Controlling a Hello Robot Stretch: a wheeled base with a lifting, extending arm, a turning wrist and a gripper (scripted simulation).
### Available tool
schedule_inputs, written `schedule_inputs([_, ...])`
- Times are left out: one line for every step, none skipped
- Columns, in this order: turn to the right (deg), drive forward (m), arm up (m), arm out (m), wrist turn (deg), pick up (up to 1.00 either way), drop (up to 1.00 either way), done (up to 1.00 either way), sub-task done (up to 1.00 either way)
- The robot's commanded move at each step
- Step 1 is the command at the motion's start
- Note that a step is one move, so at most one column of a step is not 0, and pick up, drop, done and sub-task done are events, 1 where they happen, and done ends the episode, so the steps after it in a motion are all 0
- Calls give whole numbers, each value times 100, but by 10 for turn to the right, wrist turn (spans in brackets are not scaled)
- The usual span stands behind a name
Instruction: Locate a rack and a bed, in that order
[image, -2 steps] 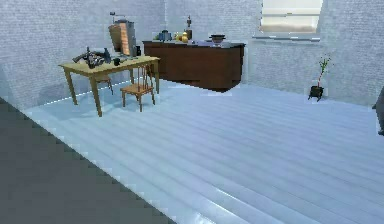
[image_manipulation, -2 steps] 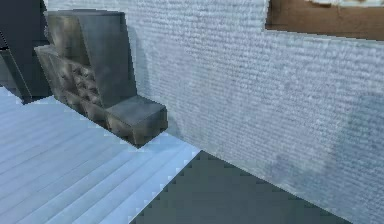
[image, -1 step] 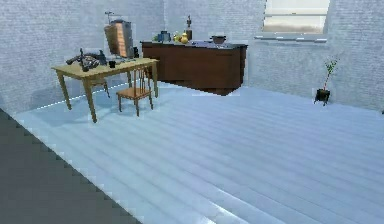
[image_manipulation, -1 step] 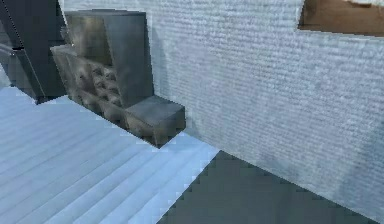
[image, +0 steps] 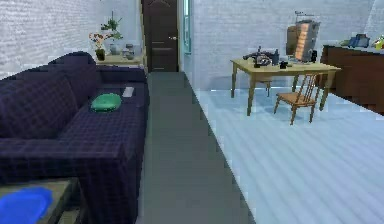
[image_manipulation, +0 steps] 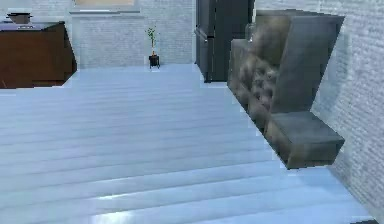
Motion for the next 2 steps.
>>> schedule_inputs([-450,0,0,0,0,0,0,0,0])
schedule_inputs([-120,0,0,0,0,0,0,0,0])
